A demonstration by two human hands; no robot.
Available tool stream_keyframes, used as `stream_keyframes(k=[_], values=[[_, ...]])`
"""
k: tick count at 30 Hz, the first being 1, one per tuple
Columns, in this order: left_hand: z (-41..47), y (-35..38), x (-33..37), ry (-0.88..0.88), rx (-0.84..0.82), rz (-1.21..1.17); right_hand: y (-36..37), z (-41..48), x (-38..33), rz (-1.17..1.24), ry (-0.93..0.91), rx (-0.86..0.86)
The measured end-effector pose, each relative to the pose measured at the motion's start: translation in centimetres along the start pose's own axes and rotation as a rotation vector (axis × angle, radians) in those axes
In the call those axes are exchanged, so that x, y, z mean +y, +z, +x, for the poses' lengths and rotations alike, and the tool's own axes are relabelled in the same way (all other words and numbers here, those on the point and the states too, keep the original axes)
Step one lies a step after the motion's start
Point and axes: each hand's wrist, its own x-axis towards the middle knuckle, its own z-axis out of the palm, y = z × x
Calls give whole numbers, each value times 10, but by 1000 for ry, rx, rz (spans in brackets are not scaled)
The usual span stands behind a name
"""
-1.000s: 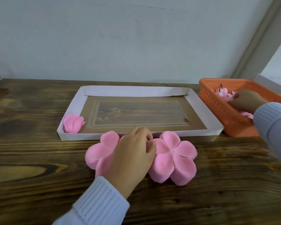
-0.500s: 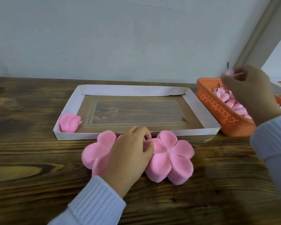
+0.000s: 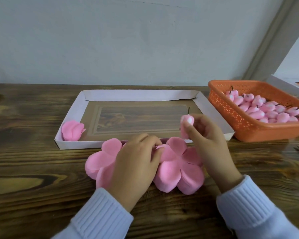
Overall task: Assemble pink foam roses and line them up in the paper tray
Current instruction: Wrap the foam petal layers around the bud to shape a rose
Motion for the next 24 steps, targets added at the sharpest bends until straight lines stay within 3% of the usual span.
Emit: stream_keyframes(k=[5, 11, 16, 20, 24], values=[[0, -2, 1, -18, 117, -158, -7, 2, -1, 10, -78, 72], [2, -4, -2, -66, 130, -235, -5, -5, -5, 4, -111, -126], [2, -4, 0, -71, 150, -276, -4, -6, -5, 81, -148, -149], [5, -8, 5, -306, 164, -536, -8, -6, -7, 266, -183, -76], [6, -9, 12, -544, 205, -956, -9, -11, -11, 149, -316, -74]])
